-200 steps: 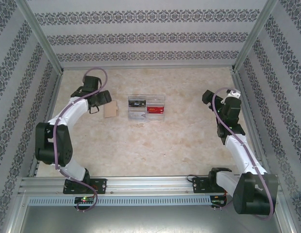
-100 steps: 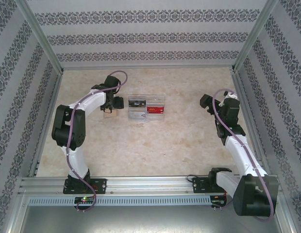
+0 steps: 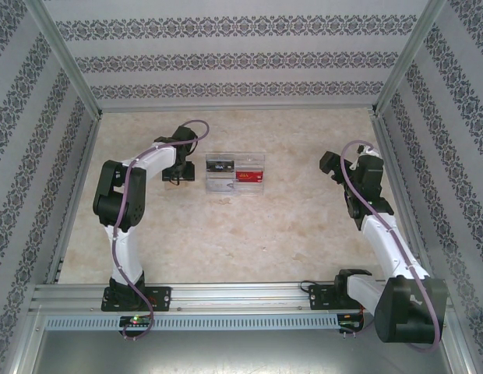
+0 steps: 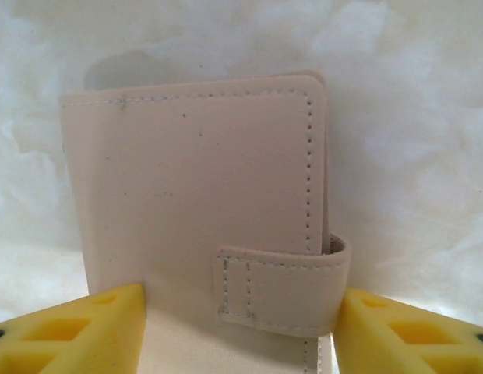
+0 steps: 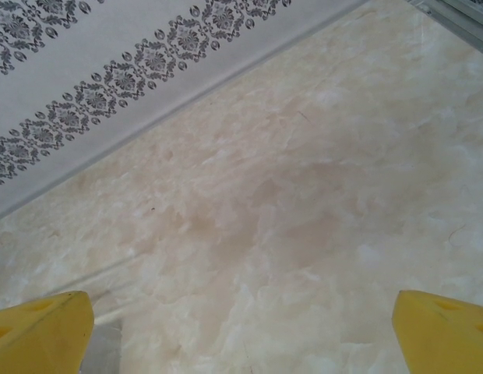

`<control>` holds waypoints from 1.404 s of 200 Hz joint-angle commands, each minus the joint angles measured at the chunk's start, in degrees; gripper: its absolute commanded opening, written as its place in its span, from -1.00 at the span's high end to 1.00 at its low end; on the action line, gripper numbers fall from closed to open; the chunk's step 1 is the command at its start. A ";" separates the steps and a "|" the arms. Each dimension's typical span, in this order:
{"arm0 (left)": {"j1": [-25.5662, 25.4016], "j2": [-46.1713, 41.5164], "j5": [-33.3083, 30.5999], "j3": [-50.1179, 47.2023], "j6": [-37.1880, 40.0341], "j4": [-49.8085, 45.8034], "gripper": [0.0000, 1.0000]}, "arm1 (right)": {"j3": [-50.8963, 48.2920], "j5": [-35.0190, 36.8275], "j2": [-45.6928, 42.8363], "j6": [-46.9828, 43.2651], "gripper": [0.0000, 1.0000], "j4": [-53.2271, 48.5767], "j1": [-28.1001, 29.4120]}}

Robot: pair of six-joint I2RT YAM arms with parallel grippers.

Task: Take the credit cards out of the card holder

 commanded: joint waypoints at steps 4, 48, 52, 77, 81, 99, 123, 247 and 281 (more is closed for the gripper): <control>-0.35 0.81 -2.26 0.00 0.79 -4.15 0.07 | 2.13 -1.41 0.58 0.20 -0.96 -0.87 0.81; -0.35 -4.32 -1.17 -1.28 0.70 -5.09 0.70 | 2.66 -1.28 1.05 -0.76 -0.96 -1.66 2.43; -0.25 -5.01 -0.86 -1.52 0.67 -5.20 0.74 | 2.66 -1.25 1.04 -0.74 -0.96 -1.64 2.49; -0.28 -10.66 3.09 -4.02 -0.47 -5.40 0.92 | 2.91 -1.37 1.28 -0.62 -0.96 -1.89 3.18; -0.24 -12.07 4.14 -4.59 -0.71 -5.41 0.95 | 3.00 -1.38 1.28 -0.63 -0.97 -1.97 3.34; -0.27 -18.62 10.68 -7.98 -2.68 -4.63 1.00 | 3.62 -1.47 1.54 -0.76 -0.96 -2.61 4.70; -0.30 -29.32 20.25 -14.57 -7.04 -1.32 1.00 | 4.55 -1.23 1.48 -1.13 -0.96 -4.02 6.55; -16.38 -58.44 34.51 -55.22 -40.19 45.60 1.00 | 11.92 1.26 5.81 -5.13 -0.97 -10.27 15.81; -17.75 -55.58 32.22 -60.02 -41.24 52.48 1.00 | 12.71 2.00 6.75 -6.56 -0.96 -11.24 18.37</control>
